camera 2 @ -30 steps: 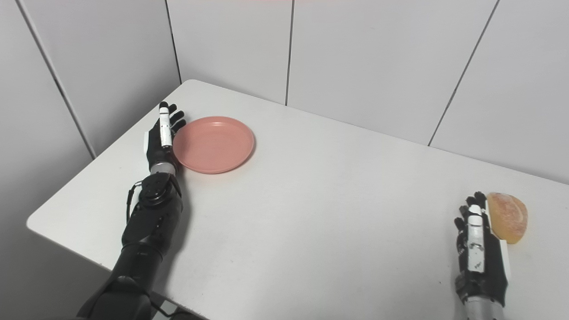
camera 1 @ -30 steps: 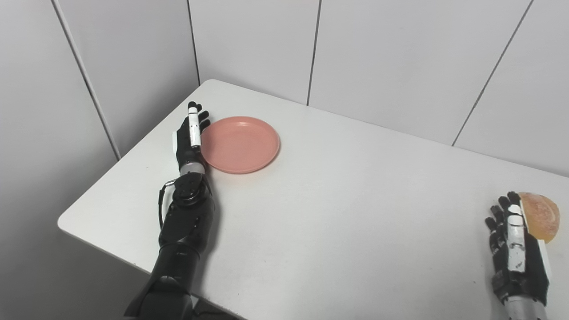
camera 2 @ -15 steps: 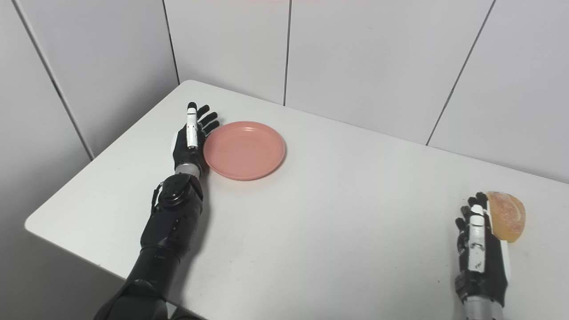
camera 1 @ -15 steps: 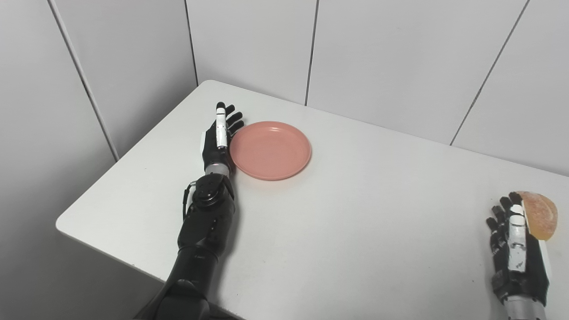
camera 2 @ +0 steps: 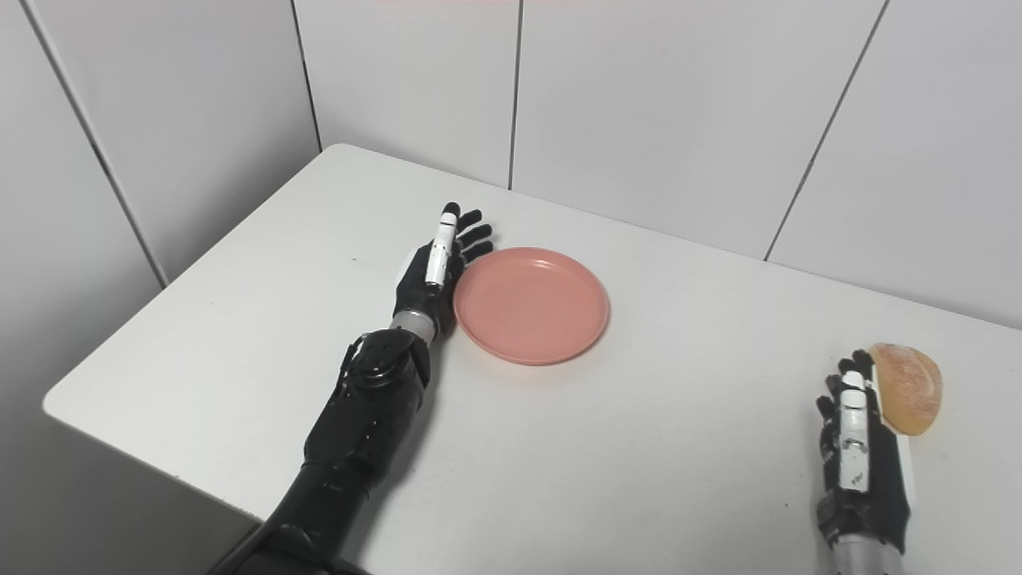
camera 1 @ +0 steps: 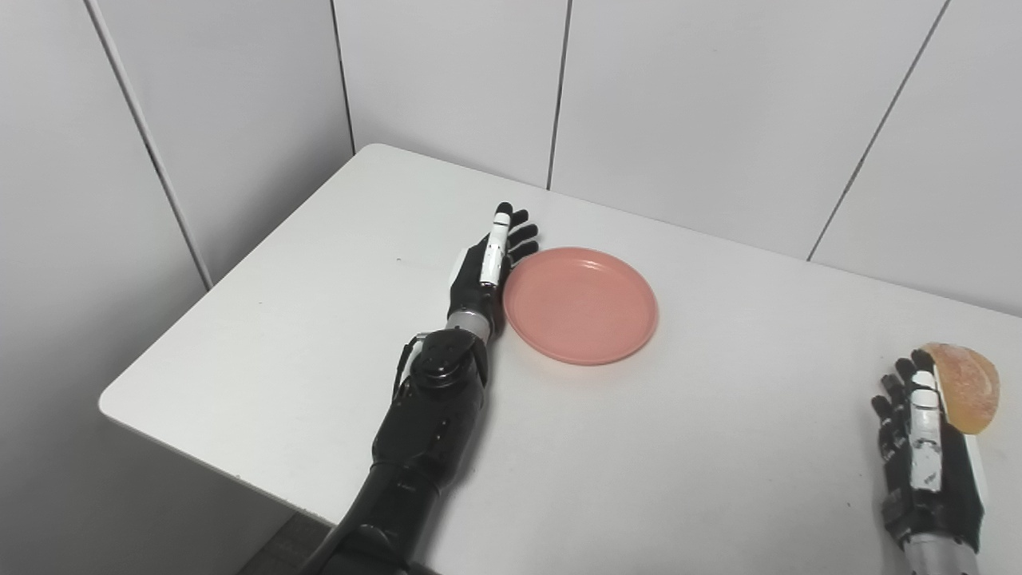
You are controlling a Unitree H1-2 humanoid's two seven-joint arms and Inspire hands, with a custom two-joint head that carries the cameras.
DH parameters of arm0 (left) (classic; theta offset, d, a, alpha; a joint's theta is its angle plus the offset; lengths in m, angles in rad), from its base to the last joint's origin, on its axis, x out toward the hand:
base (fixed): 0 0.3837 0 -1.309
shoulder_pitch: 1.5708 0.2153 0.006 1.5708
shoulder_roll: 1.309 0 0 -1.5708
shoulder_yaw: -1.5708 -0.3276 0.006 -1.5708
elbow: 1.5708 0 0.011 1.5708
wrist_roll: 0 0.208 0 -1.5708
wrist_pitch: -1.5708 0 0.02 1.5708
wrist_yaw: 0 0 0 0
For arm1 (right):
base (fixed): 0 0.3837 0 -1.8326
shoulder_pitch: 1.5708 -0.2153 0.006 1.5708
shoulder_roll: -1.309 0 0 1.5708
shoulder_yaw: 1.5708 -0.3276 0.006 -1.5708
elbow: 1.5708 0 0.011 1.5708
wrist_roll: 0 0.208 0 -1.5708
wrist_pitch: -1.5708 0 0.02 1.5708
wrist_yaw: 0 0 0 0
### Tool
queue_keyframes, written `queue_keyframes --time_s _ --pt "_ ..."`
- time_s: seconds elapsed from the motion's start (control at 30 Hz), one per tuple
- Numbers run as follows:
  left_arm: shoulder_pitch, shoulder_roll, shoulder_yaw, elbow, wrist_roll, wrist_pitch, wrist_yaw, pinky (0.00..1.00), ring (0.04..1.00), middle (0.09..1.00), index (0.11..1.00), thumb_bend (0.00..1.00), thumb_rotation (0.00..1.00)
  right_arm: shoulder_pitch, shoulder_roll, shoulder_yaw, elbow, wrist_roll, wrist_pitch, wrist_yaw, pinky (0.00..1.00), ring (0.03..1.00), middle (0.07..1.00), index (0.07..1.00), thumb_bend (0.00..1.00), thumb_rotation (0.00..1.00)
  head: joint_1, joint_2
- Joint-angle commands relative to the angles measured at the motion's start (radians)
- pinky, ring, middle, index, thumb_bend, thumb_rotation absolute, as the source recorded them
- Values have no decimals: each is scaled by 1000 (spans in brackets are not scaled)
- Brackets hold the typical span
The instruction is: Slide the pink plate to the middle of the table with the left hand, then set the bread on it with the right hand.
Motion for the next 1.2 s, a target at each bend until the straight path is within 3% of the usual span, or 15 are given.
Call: queue_keyframes --time_s 0.0,0.2,0.43,0.67,0.9,1.17 --pt "-7 -12 -24 -12 25 -14 -20 856 856 847 837 598 1000 -36 1 -5 -23 4 -31 2 1000 1000 1000 1000 519 910 1 1" --pt "2 -24 -67 -37 49 19 -43 870 871 861 846 598 1000 -42 1 -5 6 9 -66 15 1000 1000 1000 1000 520 903 -37 18" --pt "14 -41 -103 -41 73 8 -54 876 877 859 845 578 1000 -48 11 -1 26 -9 -81 3 1000 1000 1000 1000 611 880 -91 38" --pt "50 -47 -147 -88 94 48 -79 898 890 881 875 585 1000 -57 45 10 25 -19 -83 -14 1000 996 1000 1000 669 839 -215 71" --pt "86 -69 -140 -122 53 37 -114 868 863 851 845 529 1000 -60 92 22 1 -49 -77 -51 1000 987 999 1000 633 850 -377 102" --pt "110 -58 -144 -142 24 61 -194 895 895 877 869 594 1000 -68 122 52 -6 -81 -81 -68 1000 1000 1000 1000 547 880 -506 115"
